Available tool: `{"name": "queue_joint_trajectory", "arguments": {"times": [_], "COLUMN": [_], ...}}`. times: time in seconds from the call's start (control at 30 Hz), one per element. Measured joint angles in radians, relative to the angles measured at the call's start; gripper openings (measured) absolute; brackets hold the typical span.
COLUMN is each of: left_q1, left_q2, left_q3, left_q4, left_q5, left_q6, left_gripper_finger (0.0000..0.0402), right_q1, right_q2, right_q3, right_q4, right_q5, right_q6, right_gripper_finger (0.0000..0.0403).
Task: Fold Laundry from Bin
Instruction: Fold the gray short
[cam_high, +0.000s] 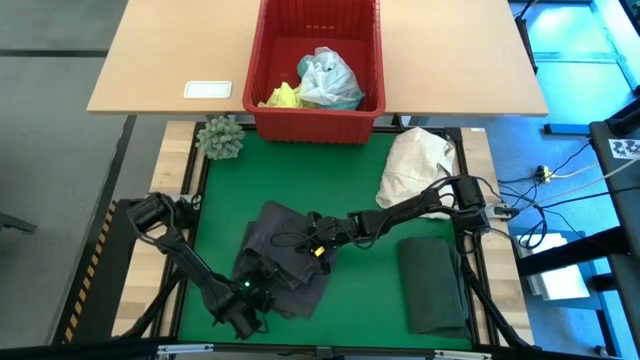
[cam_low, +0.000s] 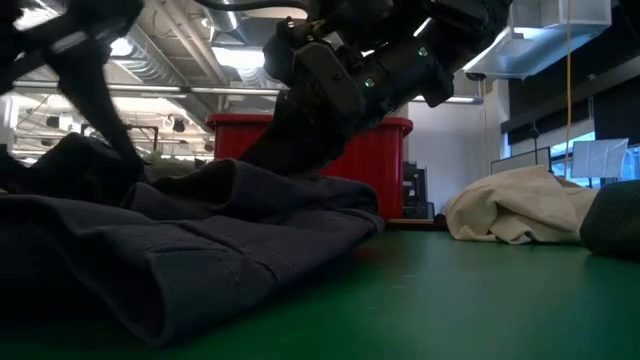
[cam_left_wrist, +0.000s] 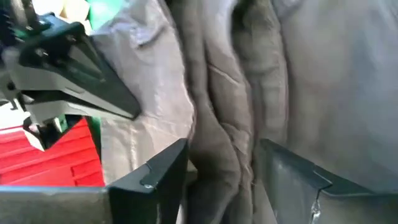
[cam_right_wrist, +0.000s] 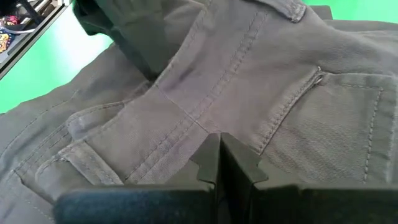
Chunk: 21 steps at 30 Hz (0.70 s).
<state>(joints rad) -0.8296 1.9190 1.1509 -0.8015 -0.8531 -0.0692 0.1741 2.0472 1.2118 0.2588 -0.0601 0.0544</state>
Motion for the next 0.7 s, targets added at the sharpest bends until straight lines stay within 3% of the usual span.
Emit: {"name": "queue_joint_trajectory", "arguments": {"times": [0.2,0.37,0.7], "left_q1": [-0.004,-0.002,0.026], "left_q2": [-0.001,-0.001,0.006], "left_q3": [0.103,0.109,0.077], "left_q4": [-0.125,-0.129,-0.109], "left_q5": [0.060,0.154,0.070], "left_q6": [-0.010,-0.034,-0.026], "left_gripper_finger": [0.0230,0.0278,0.0331], "right_q1": [0.000,-0.006,-0.006], "right_q2": [0.000,0.000,0.000], "right_q3": [0.000,0.000,-0.001], "right_q4": [0.000,0.000,0.005], "right_q5": [0.000,0.000,0.000], "right_q6": [0.000,0.003,0.002], "right_gripper_finger": [0.0017,0.0017,0.0017]}}
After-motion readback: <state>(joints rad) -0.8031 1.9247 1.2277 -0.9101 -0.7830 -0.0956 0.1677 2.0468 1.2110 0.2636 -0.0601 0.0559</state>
